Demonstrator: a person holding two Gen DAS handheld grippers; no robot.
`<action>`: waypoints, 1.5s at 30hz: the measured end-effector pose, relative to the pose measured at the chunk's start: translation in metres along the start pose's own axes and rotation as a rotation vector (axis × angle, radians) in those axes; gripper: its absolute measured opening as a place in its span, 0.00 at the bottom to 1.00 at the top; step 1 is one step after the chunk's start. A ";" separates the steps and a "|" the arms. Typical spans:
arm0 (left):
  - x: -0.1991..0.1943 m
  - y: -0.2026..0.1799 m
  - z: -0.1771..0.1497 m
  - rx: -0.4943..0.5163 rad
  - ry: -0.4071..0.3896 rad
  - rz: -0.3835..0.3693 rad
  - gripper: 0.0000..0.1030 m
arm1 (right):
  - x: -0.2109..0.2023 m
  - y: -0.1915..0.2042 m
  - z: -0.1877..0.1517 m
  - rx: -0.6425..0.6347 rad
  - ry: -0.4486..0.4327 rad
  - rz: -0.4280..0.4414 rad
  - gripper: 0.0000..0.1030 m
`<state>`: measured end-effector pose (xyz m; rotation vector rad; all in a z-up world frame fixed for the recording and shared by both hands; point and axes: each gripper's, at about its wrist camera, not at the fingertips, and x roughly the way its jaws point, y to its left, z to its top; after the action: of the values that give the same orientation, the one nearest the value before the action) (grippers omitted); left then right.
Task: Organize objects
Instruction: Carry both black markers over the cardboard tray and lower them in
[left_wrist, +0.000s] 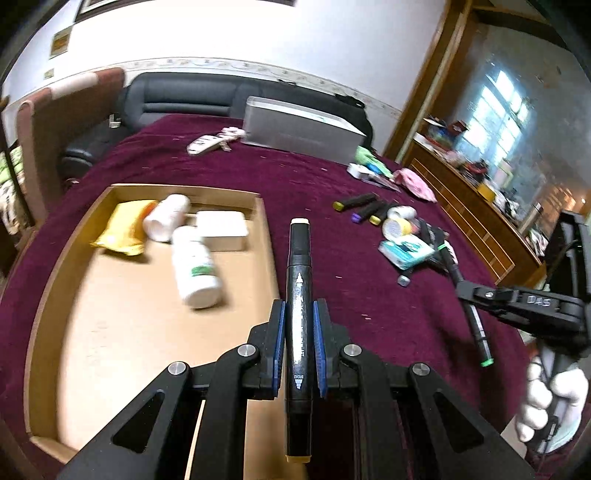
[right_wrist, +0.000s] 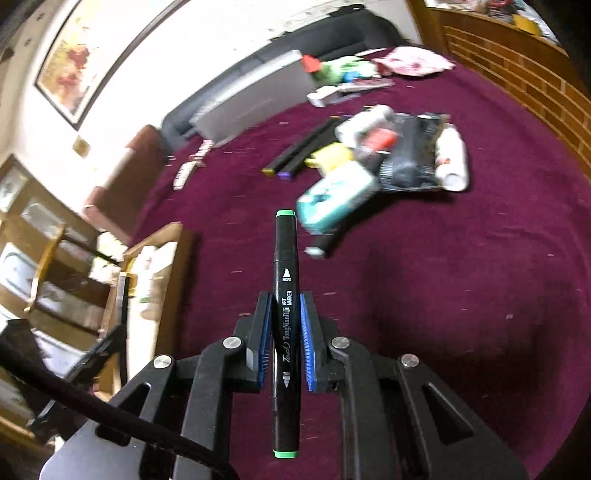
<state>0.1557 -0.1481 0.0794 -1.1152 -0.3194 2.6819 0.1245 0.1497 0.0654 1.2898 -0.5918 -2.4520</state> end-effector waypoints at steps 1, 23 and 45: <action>-0.003 0.006 -0.001 -0.009 -0.005 0.011 0.11 | 0.000 0.009 0.000 -0.012 0.005 0.023 0.12; 0.024 0.127 0.016 -0.095 0.099 0.220 0.11 | 0.134 0.174 -0.006 -0.206 0.266 0.202 0.13; 0.035 0.146 0.014 -0.171 0.148 0.237 0.14 | 0.204 0.224 -0.027 -0.289 0.388 0.150 0.13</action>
<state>0.1046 -0.2786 0.0241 -1.4793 -0.4211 2.7934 0.0521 -0.1421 0.0180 1.4816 -0.2144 -2.0006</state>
